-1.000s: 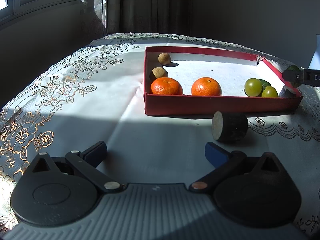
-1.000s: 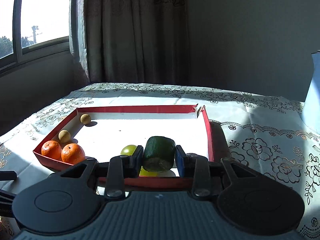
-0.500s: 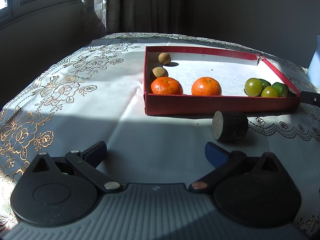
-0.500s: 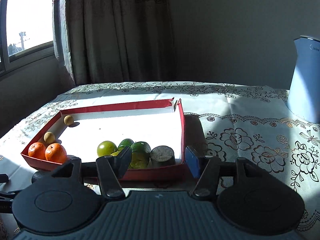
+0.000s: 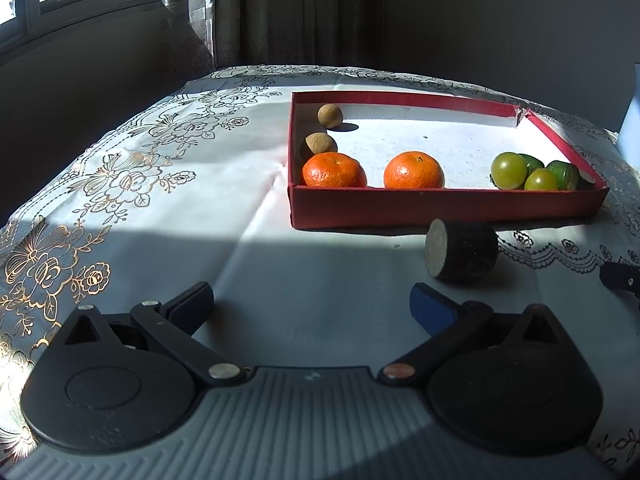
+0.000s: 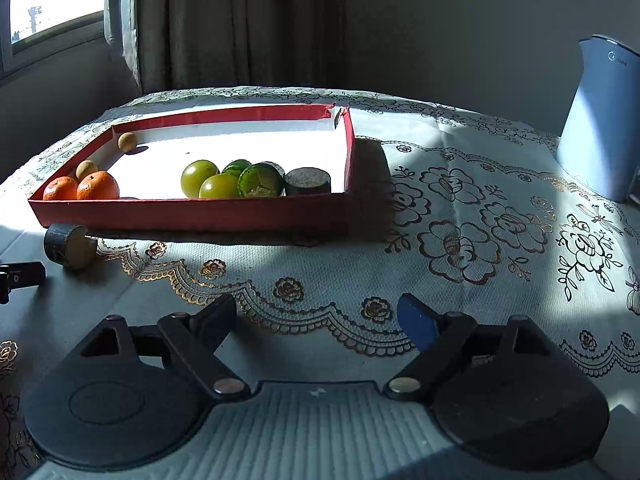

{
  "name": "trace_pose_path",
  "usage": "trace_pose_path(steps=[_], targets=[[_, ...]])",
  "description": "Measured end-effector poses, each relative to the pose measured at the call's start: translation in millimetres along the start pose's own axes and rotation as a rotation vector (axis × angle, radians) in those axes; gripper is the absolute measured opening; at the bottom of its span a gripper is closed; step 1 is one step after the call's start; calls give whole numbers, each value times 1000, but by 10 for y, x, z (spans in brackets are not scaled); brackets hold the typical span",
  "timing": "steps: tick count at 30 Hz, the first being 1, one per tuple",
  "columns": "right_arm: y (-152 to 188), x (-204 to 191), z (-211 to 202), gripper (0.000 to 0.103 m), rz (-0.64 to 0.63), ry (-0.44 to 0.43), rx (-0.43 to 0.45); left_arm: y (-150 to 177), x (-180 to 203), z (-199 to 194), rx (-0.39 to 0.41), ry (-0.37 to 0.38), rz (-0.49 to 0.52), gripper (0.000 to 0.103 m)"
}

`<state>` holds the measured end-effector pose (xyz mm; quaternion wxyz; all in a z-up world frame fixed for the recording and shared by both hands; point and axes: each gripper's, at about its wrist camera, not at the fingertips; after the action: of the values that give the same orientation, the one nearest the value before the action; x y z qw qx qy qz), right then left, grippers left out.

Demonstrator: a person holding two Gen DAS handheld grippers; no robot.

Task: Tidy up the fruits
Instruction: 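Lift the right gripper away from the red box, then move the left gripper to the dark round chunk and close on it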

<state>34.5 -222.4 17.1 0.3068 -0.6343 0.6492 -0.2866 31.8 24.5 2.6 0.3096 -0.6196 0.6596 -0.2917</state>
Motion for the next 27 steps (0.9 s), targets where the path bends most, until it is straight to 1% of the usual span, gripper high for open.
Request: trace_pose_path(steps=[5,17,20,23,26,27], targets=[[-5,23,20,99,12,2,-13,-5,8,1,1,-5,3,103],[-1,21,26,101,13,0,-15,-9,66,-18,13,-33,33,103],[0,20,26,101,13,0,-15,-5,113,-49,33,-61,56,103],[1,21,27,101,13,0,-15,1,154,-100,64,-69,75,103],[1,21,28,101,13,0,-15,-16,188,-131,63,-12,43,103],[1,23,27,101,13,0,-15,-26,230,-142,71,3,46,103]])
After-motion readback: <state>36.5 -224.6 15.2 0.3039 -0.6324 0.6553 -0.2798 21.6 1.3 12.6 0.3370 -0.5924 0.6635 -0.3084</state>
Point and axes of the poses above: each gripper's, at about its wrist camera, not at the fingertips, and z roughly the way its jaws point, x to its right, y to its underside, and after that the axes turned 3 degrees about z, right-handed
